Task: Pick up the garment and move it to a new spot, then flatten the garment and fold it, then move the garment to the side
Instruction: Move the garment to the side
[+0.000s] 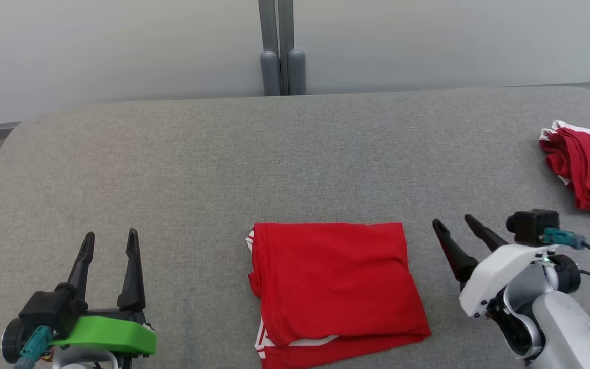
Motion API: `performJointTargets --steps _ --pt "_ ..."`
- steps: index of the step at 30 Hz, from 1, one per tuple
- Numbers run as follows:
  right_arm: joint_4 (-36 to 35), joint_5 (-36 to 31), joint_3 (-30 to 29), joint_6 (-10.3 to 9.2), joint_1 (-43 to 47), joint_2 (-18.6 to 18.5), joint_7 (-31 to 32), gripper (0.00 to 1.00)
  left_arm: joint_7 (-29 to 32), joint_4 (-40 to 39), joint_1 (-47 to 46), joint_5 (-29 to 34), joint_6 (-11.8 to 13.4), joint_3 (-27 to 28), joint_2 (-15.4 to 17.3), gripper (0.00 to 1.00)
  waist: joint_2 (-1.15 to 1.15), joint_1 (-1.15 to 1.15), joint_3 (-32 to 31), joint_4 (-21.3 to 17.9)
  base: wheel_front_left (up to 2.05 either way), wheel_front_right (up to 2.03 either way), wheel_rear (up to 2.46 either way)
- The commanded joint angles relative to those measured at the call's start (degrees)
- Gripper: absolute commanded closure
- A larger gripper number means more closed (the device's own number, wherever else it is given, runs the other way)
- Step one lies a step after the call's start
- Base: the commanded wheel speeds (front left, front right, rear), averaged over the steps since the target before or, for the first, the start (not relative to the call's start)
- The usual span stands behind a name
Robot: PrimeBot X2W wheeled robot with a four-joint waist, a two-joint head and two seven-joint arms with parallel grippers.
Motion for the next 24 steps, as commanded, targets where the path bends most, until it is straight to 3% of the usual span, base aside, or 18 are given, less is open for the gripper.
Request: performJointTargets --steps 1,12,23,24 --pt "0.9 1.02 0.59 0.0 -0.82 0.43 2.28 0.0 -0.14 0.19 -0.97 0.58 -0.32 -0.03 -0.26 0.0 0.0 0.0 0.28 0.76 0.0 0.0 0.0" --pt "11.44 3.02 -1.77 0.0 -6.21 4.36 18.34 0.0 -0.15 1.54 -2.54 1.47 -1.16 -0.91 -0.78 0.0 0.0 0.0 2.45 4.94 0.0 0.0 0.0" --pt "15.59 4.86 -1.97 -0.02 -4.93 6.8 26.87 0.01 -0.15 2.25 -3.35 1.92 -1.67 -0.51 -1.88 0.0 0.0 0.0 3.53 6.45 0.0 0.0 0.0" --pt "15.43 4.94 -1.84 -0.02 -4.84 6.76 27.02 0.49 -0.15 2.31 -3.31 1.92 -1.69 -0.39 -1.94 0.0 0.0 0.0 3.54 6.42 0.0 0.0 0.0"
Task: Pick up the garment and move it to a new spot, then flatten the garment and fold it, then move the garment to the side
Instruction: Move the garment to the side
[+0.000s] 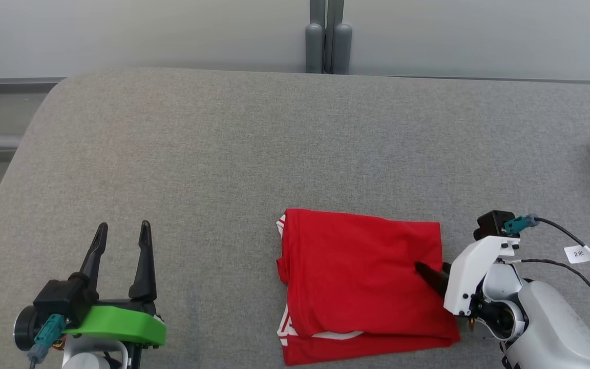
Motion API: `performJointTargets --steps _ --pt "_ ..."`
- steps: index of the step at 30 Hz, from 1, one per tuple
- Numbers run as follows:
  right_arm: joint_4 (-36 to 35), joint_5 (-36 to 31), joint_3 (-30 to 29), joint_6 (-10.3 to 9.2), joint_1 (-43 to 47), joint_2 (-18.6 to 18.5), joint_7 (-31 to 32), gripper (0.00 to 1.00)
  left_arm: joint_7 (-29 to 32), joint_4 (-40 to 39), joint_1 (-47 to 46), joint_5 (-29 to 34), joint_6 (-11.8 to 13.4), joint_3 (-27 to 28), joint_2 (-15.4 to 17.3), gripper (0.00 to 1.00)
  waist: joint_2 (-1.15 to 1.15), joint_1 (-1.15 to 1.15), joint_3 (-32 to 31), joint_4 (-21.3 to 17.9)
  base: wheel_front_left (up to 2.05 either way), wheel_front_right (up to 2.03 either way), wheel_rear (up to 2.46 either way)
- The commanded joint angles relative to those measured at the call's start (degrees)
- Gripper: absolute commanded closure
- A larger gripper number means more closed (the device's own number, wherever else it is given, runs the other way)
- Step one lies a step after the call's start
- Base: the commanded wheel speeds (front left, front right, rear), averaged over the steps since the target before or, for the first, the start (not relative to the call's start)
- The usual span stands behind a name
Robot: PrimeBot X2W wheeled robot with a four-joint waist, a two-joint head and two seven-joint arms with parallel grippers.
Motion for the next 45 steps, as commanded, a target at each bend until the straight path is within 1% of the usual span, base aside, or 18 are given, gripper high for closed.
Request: performJointTargets --steps 1,2,5,11,13,14,21,29,35,39,45 --pt "0.69 0.42 0.82 -0.04 1.59 0.56 0.6 0.68 -0.17 0.04 -0.82 0.09 -0.23 0.23 -0.25 0.0 0.0 0.0 0.0 -0.08 0.0 0.0 0.0" --pt "0.14 0.61 0.97 -0.03 1.66 0.58 0.13 1.0 -0.17 0.07 -0.85 0.16 -0.24 0.32 -0.27 0.0 0.0 0.0 -0.02 -0.18 0.0 0.0 0.0" --pt "-1.49 1.14 1.39 -0.03 1.17 0.13 -1.32 1.0 -0.17 0.27 -0.8 0.27 -0.45 0.55 -0.28 0.0 0.0 0.0 -0.28 -0.77 0.0 0.0 0.0" --pt "-4.72 1.49 1.63 -0.05 -0.52 -2.74 -6.98 1.0 -0.17 -0.22 -0.82 0.63 -0.87 0.12 -0.28 0.0 0.0 0.0 -0.85 -3.28 0.0 0.0 0.0" --pt "-5.47 1.29 1.79 -0.04 -0.91 -4.03 -8.55 1.0 -0.17 -0.5 -1.17 -0.34 -1.33 -0.22 -0.74 0.0 0.0 0.0 -0.92 -4.53 0.0 0.0 0.0" --pt "-5.69 1.31 1.83 -0.04 -1.05 -4.67 -9.29 1.0 -0.16 -0.62 -1.56 0.06 -1.53 -0.69 -0.4 0.0 0.0 0.0 -0.96 -5.31 0.0 0.0 0.0" --pt "-6.02 2.4 0.85 -0.04 -2.04 -6.89 -12.3 1.0 1.02 -1.91 -3.18 0.36 -2.13 -3.26 -0.61 0.0 0.0 0.0 -0.67 -11.08 0.0 0.0 0.0" --pt "-5.91 3.51 0.97 -0.04 -3.11 -6.98 -14.86 1.0 1.8 -2.14 -5.16 0.76 -2.42 -5.88 -0.72 0.0 0.0 0.0 1.33 -19.37 0.0 0.0 0.0" --pt "-5.72 4.67 0.61 -0.04 -3.13 -6.69 -16.96 1.0 2.26 -1.81 -6.57 1.12 -2.66 -7.72 -0.39 0.0 0.0 0.0 2.62 -23.87 0.0 0.0 0.0" --pt "-5.75 4.72 0.52 -0.04 -2.87 -7.06 -18.46 1.0 2.27 -1.5 -7.06 1.03 -2.61 -8.44 -0.41 0.0 0.0 0.0 3.06 -25.81 0.0 0.0 0.0" --pt "-6.48 4.94 0.71 -0.03 -4.27 -7.17 -19.77 1.0 2.41 -1.55 -7.79 1.16 -2.58 -9.07 -0.11 0.0 0.0 0.0 4.39 -26.13 0.0 0.0 0.0"
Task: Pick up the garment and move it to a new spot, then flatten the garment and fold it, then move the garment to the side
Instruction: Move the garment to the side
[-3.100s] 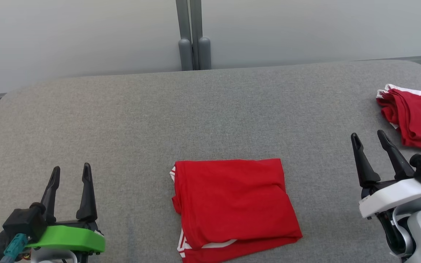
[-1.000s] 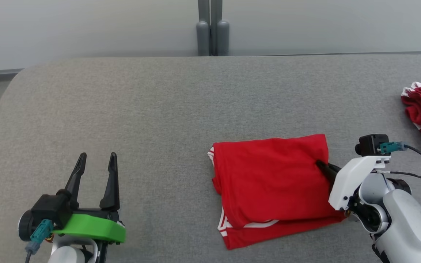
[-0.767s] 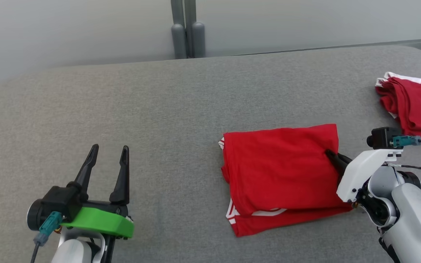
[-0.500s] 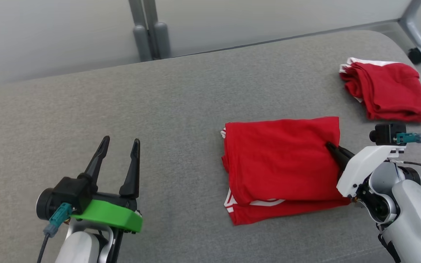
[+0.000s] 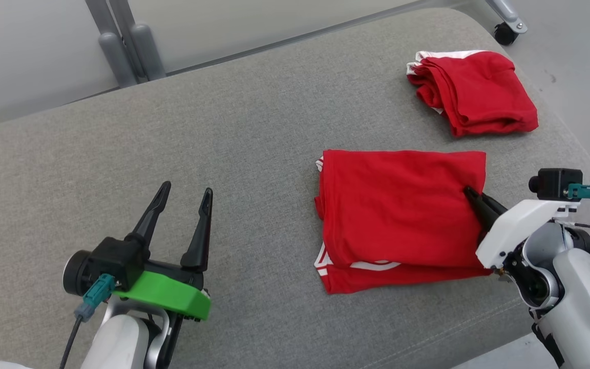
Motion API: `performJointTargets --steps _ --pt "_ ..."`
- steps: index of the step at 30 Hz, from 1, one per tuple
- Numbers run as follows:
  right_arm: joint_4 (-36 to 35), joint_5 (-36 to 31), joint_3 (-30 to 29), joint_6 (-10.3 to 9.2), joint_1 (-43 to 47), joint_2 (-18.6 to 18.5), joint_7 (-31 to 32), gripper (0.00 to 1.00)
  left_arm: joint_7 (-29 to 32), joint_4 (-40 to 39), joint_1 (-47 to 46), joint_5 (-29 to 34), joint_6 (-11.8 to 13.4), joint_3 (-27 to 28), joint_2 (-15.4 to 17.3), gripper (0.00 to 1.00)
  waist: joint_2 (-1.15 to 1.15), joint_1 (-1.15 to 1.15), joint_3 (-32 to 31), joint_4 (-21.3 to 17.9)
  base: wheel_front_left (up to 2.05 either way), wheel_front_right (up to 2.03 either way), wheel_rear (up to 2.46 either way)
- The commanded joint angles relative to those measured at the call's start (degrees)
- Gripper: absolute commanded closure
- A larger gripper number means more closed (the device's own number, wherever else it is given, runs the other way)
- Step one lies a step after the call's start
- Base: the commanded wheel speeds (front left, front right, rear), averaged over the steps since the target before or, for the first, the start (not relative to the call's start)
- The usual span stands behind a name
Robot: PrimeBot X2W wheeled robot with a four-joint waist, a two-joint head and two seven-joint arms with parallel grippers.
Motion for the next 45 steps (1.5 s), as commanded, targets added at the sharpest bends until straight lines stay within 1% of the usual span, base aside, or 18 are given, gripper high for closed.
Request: performJointTargets --steps 1,4,8,10,13,16,19,24,30,32,38,42,45 --pt "-0.54 0.35 0.21 -0.02 -1.62 -0.04 -0.59 1.0 0.21 -0.06 -1.01 0.17 0.06 -0.05 0.7 0.0 0.0 0.0 1.57 -0.06 0.0 0.0 0.0" --pt "-0.73 0.65 0.69 -0.02 -3.55 -0.64 -0.55 1.0 0.85 -0.61 -2.01 0.29 0.02 -0.32 1.0 0.0 0.0 0.0 3.95 1.06 0.0 0.0 0.0" --pt "-1.34 0.48 2.04 -0.02 -9.4 -1.82 -0.32 1.0 1.81 -1.73 -3.64 0.92 0.36 -0.31 1.94 0.0 0.0 0.0 8.2 2.66 0.0 0.0 0.0" --pt "-1.43 0.31 3.1 -0.02 -12.63 -3.0 0.53 1.0 2.13 -2.43 -4.51 1.12 0.45 -0.22 2.35 0.0 0.0 0.0 10.28 3.41 0.0 0.0 0.0" --pt "-1.27 -0.1 5.09 -0.02 -17.49 -5.66 2.1 1.0 2.7 -3.08 -5.45 1.38 0.42 -0.36 2.82 0.0 0.0 0.0 12.94 4.45 0.0 0.0 0.0" --pt "-1.16 -0.45 6.7 -0.02 -21.7 -9.35 3.85 1.0 2.93 -3.37 -6.19 1.6 0.5 -0.37 3.19 0.0 0.0 0.0 15.05 5.26 0.0 0.0 0.0" --pt "-1.7 -0.99 7.08 -0.02 -24.31 -12.44 5.03 1.0 2.86 -3.61 -5.98 1.49 0.94 0.06 3.72 0.0 0.0 0.0 16.25 5.32 0.0 0.0 0.0" --pt "-2.75 -1.01 4.69 -0.03 -26.64 -18.74 5.55 1.0 3.21 -4.69 -5.32 1.52 1.37 0.38 4.67 0.0 0.0 0.0 18.56 4.92 0.0 0.0 0.0" --pt "-1.02 0.43 0.97 -0.03 -27.87 -23.06 5.57 1.0 4.34 -6.3 -6.39 1.86 1.55 0.41 5.76 0.0 0.0 0.0 21.41 4.2 0.0 0.0 0.0" --pt "0.33 0.15 -0.11 -0.04 -28.45 -24.06 5.12 1.0 4.75 -6.92 -6.67 2.06 1.69 0.43 6.15 0.0 0.0 0.0 22.29 3.93 0.0 0.0 0.0" --pt "5.07 -1.93 -0.94 -0.06 -31.18 -25.19 2.81 1.0 5.95 -8.56 -7.34 2.39 1.97 0.25 6.96 0.0 0.0 0.0 25.51 4.04 0.0 0.0 0.0" --pt "10.43 -3.38 -0.22 -0.06 -33.45 -24.65 0.33 1.0 6.49 -9.05 -7.81 2.27 2.12 -0.08 7.3 0.0 0.0 0.0 27.03 4.8 0.0 0.0 0.0" --pt "15.88 -5.72 1.19 -0.06 -35.74 -24.62 -4.01 1.0 6.36 -8.93 -8.1 2.14 2.27 -0.16 7.49 0.0 0.0 0.0 27.51 5.78 0.0 0.0 0.0"
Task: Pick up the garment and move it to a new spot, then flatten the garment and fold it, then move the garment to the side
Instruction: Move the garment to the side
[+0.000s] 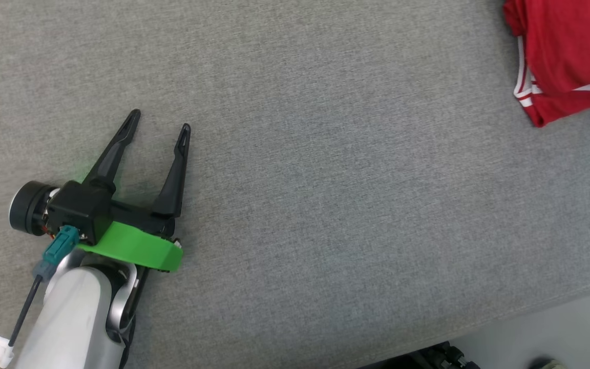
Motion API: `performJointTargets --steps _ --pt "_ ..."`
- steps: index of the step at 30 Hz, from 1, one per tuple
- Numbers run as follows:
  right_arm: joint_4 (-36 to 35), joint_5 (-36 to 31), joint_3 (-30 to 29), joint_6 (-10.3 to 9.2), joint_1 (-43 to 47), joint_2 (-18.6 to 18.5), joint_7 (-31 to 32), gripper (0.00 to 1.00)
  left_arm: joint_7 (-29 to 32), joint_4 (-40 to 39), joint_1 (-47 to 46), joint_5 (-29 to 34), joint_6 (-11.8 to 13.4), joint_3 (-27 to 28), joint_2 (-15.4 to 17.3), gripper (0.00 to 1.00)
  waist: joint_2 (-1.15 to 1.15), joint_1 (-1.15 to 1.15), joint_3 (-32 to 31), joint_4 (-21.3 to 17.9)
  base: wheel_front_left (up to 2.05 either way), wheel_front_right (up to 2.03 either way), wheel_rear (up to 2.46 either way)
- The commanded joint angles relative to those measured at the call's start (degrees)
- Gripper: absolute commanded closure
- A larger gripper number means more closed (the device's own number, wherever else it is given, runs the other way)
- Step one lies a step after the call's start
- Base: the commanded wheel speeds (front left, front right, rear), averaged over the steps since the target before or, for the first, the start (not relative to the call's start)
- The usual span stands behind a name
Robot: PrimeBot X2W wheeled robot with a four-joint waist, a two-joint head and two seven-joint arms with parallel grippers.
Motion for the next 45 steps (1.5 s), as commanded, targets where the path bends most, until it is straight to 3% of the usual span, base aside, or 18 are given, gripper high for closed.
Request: performJointTargets --steps 1,2,3,6,10,17,25,33,39,45 --pt "2.16 -0.85 0.15 -0.1 -1.42 0.03 -1.68 1.0 -0.05 0.9 -0.41 -0.09 0.24 -0.08 0.56 0.0 0.0 0.0 0.42 0.98 0.0 0.0 0.0" --pt "3.58 -1.38 0.38 -0.1 -1.79 0.11 -2.42 0.61 -0.1 1.1 -0.32 -0.11 0.26 -0.23 0.42 0.0 0.0 0.0 0.33 1.2 0.0 0.0 0.0" --pt "5.14 -2.09 0.46 -0.1 -2.43 0.11 -3.84 0.0 -0.32 1.33 -0.22 -0.23 0.37 -0.35 0.17 0.0 0.0 0.0 0.17 1.45 0.0 0.0 0.0" --pt "13.59 -5.73 -1.44 -0.1 -4.39 -0.31 -7.27 0.0 -1.07 2.22 0.19 -0.67 0.55 -0.58 -0.27 0.0 0.0 0.0 -1.08 2.09 0.0 0.0 0.0" --pt "18.8 -10.86 -2.97 -0.1 -6.66 0.36 -12.19 0.0 -2.3 3.14 0.37 -0.94 0.62 -0.69 -0.69 0.0 0.0 0.0 -3.59 2.55 0.0 0.0 0.0" --pt "17.51 -15.05 -2.78 -0.1 -6.34 3.95 -18.18 0.0 -4.91 6.3 1.9 -2.18 0.5 -1.66 -2.7 0.0 0.0 0.0 -11.16 3.97 0.0 0.0 0.0" --pt "5.29 -11.25 -0.2 -0.1 2.59 7.8 -20.68 0.0 -6.98 9.52 5.24 -4.35 1.02 -1.01 -3.96 0.0 0.0 0.0 -22.31 6.7 0.0 0.0 0.0" --pt "-9.87 -8.95 -1.18 -0.1 17.83 11.55 -17.39 0.0 -7.84 10.24 10.27 -6.43 2.44 1.92 -2.91 0.0 0.0 0.0 -31.42 10.05 0.0 0.0 0.0" --pt "-19.36 -7.56 -4.29 -0.1 30.03 16.74 -11.47 0.0 -6.49 10.24 13.94 -8.06 3.66 3.89 -1.43 0.0 0.0 0.0 -35.0 11.71 0.0 0.0 0.0" --pt "-26.51 -6.68 -6.7 -0.1 40.95 21.85 -9.42 0.0 -6.23 10.67 15.99 -8.95 4.38 4.28 -1.63 0.0 0.0 0.0 -36.4 13.21 0.0 0.0 0.0"
